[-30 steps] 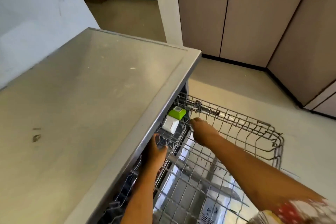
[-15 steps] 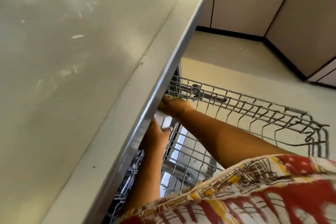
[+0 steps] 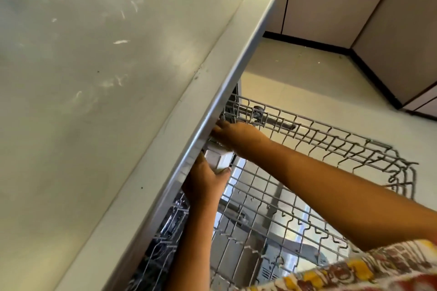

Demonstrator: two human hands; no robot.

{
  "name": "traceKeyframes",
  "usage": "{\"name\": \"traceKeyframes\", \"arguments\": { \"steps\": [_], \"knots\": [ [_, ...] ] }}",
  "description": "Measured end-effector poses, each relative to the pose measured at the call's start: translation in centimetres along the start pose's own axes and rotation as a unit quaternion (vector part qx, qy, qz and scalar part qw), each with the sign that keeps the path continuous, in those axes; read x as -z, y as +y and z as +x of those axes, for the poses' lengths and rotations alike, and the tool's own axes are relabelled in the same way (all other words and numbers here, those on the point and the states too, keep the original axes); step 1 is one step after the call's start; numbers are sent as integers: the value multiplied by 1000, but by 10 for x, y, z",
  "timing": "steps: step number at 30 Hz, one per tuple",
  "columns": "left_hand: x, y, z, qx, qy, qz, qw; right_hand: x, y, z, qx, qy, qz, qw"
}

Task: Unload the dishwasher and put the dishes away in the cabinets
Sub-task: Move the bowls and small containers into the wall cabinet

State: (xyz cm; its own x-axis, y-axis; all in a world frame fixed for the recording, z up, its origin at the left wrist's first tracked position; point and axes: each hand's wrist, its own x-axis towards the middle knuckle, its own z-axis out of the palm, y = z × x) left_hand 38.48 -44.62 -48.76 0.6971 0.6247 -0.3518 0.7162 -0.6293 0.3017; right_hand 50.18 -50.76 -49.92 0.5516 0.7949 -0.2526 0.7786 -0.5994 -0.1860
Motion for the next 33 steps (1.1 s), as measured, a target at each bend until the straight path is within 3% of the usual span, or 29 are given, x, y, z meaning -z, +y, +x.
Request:
{"name": "traceKeyframes", "arguments": {
  "steps": [3,6,8,11,15,18,20,22,29,33],
  "knots": [
    [-6,-20,-29,-41,15,-100,994,5,0,-48,-51,20,126,990],
    [4,-32,-80,-75,-15,-181,980,9,-4,-107,-127,-22,378,917],
    [10,-38,-115,-77,-63,-247,964,11,-13,-144,-147,-22,548,823],
    [33,-42,-175,-21,-122,-404,906,25,-45,-194,-148,-52,704,693],
    [79,-46,-248,-11,-85,-543,835,47,-92,-239,-101,-70,877,464],
    [111,-60,-287,-9,-34,-596,802,69,-133,-265,-51,-80,930,355],
    [135,-74,-313,-21,3,-621,784,91,-166,-283,-25,-95,938,332],
    [162,-91,-337,-53,40,-626,777,114,-200,-300,18,-116,934,337],
    [264,-188,-425,-129,205,-607,757,186,-355,-344,97,-143,901,399],
    [321,-261,-477,-120,291,-561,765,210,-437,-356,192,-176,895,363]
  ]
}}
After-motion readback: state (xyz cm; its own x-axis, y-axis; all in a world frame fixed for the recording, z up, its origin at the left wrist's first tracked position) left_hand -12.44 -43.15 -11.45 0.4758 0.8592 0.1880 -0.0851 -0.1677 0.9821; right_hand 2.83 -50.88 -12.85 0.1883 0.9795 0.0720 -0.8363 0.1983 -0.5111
